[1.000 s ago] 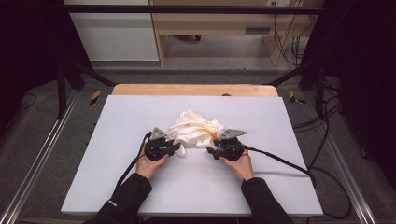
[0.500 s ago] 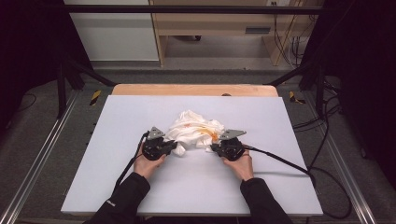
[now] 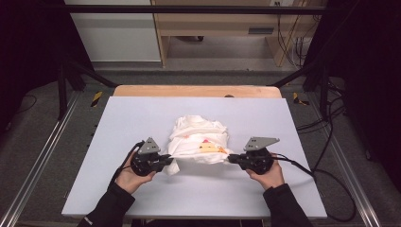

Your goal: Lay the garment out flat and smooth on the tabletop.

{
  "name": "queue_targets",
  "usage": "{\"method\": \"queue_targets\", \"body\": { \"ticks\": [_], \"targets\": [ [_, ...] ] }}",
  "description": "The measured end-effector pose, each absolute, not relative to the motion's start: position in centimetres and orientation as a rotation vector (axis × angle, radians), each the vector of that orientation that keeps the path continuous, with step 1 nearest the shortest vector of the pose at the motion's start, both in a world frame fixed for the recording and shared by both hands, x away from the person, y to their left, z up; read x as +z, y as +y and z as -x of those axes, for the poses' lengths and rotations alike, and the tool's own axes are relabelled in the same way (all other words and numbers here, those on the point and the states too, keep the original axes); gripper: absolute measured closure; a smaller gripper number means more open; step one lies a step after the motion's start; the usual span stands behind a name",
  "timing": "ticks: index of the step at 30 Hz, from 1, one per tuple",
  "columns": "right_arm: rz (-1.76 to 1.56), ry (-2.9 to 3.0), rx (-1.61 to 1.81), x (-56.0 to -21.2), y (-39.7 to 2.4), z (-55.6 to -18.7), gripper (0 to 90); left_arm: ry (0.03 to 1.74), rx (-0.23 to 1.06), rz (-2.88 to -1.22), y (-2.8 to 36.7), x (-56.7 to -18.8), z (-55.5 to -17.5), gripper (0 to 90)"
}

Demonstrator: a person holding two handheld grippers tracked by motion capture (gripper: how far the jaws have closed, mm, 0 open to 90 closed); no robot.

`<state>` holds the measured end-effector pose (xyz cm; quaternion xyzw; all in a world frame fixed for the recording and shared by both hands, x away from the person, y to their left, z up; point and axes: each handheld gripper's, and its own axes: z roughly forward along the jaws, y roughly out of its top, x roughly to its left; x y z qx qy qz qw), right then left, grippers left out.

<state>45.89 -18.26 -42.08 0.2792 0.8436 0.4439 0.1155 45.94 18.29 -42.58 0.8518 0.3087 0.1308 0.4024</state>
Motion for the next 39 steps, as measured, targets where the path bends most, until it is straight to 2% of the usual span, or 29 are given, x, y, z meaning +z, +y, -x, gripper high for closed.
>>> {"method": "queue_targets", "body": {
  "ticks": [4,8,12,13,15,19,24,26,27,30,31,32,33,36,39],
  "targets": [
    [-0.842,2.523,1.247,-42.7,-19.5,-44.9,88.3,0.747,0.269,-2.210,17.2,-43.5,-45.0,77.4],
    [-0.934,2.583,1.164,-44.9,-20.5,-44.6,80.6,0.756,0.275,-2.202,16.7,-44.5,-44.6,59.6],
    [-1.018,2.443,1.244,-45.1,-21.5,-44.8,53.7,0.801,0.367,-2.071,18.2,-43.8,-44.2,32.6],
    [-1.018,2.443,1.244,-45.1,-21.5,-44.8,53.7,0.820,0.375,-2.049,18.6,-43.7,-44.2,32.6],
    [-1.044,2.369,1.271,-45.1,-21.8,-44.8,46.1,0.876,0.376,-2.012,19.5,-44.2,-44.0,27.5],
    [-1.118,2.307,1.243,-45.9,-22.0,-45.2,42.2,0.967,0.355,-2.003,20.4,-45.9,-43.9,25.9],
    [-1.131,2.310,1.191,-47.3,-21.3,-45.9,42.0,1.036,0.345,-2.041,19.8,-47.9,-44.2,33.8],
    [-1.136,2.327,1.177,-48.0,-20.9,-46.5,45.0,1.045,0.326,-2.049,19.5,-48.2,-44.2,42.1],
    [-1.136,2.327,1.177,-48.0,-20.9,-46.5,45.0,1.052,0.317,-2.050,19.3,-48.3,-44.1,42.1],
    [-1.156,2.342,1.200,-48.3,-20.4,-47.1,49.8,1.057,0.317,-2.056,19.0,-48.2,-44.0,52.7],
    [-1.160,2.350,1.203,-48.4,-20.3,-47.2,53.6,1.060,0.312,-2.057,19.0,-48.2,-44.0,57.1],
    [-1.154,2.377,1.191,-48.7,-19.9,-47.3,59.0,1.059,0.332,-2.067,18.9,-48.2,-43.9,65.3],
    [-1.154,2.377,1.191,-48.7,-19.9,-47.3,59.0,1.056,0.355,-2.081,18.8,-48.2,-43.8,65.3],
    [-1.126,2.388,1.178,-48.7,-19.6,-47.2,72.3,1.054,0.372,-2.108,18.5,-48.1,-43.6,80.8],
    [-1.111,2.399,1.189,-48.4,-19.6,-47.1,87.0,1.046,0.368,-2.118,18.5,-47.9,-43.7,86.5]
  ]
}}
